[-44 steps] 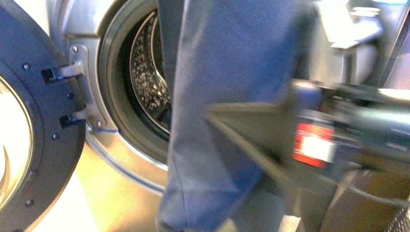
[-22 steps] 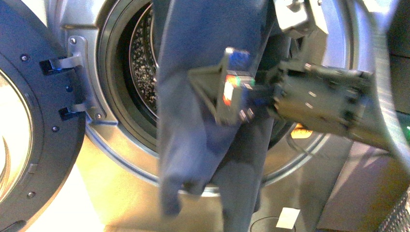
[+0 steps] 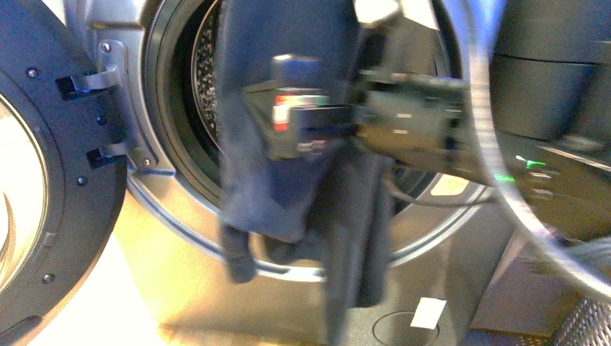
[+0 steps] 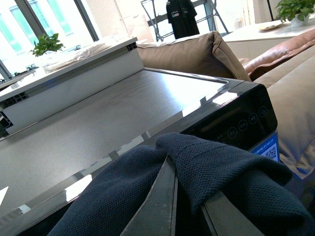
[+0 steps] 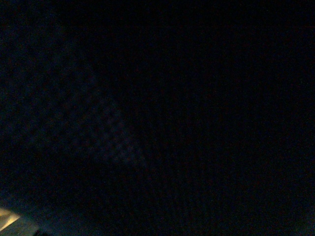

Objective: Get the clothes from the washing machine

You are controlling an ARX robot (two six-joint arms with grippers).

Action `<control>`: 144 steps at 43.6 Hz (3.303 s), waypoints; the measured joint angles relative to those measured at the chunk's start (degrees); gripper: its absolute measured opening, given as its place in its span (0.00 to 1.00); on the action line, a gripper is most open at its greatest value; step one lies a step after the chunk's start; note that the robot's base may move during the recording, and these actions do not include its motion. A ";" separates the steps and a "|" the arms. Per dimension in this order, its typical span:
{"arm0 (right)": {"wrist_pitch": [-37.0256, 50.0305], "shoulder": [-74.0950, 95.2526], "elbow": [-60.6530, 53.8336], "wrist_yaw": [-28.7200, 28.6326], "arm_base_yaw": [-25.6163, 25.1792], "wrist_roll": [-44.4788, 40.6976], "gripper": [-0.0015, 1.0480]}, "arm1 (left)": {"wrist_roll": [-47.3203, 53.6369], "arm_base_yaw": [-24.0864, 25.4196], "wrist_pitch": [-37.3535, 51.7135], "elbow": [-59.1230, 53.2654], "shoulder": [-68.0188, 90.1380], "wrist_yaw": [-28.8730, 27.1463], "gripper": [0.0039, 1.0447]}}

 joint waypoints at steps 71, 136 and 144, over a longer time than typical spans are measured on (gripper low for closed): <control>-7.96 -40.81 -6.23 -5.20 -18.80 22.86 0.03 | -0.04 0.00 0.07 0.37 0.00 0.07 0.53; -22.03 -46.27 10.14 -42.31 -81.35 38.05 0.03 | -0.02 0.00 0.07 0.37 -0.04 0.09 0.94; -32.63 -48.24 2.12 -46.40 -82.62 30.47 0.03 | -0.02 0.00 0.07 0.37 -0.04 0.09 0.94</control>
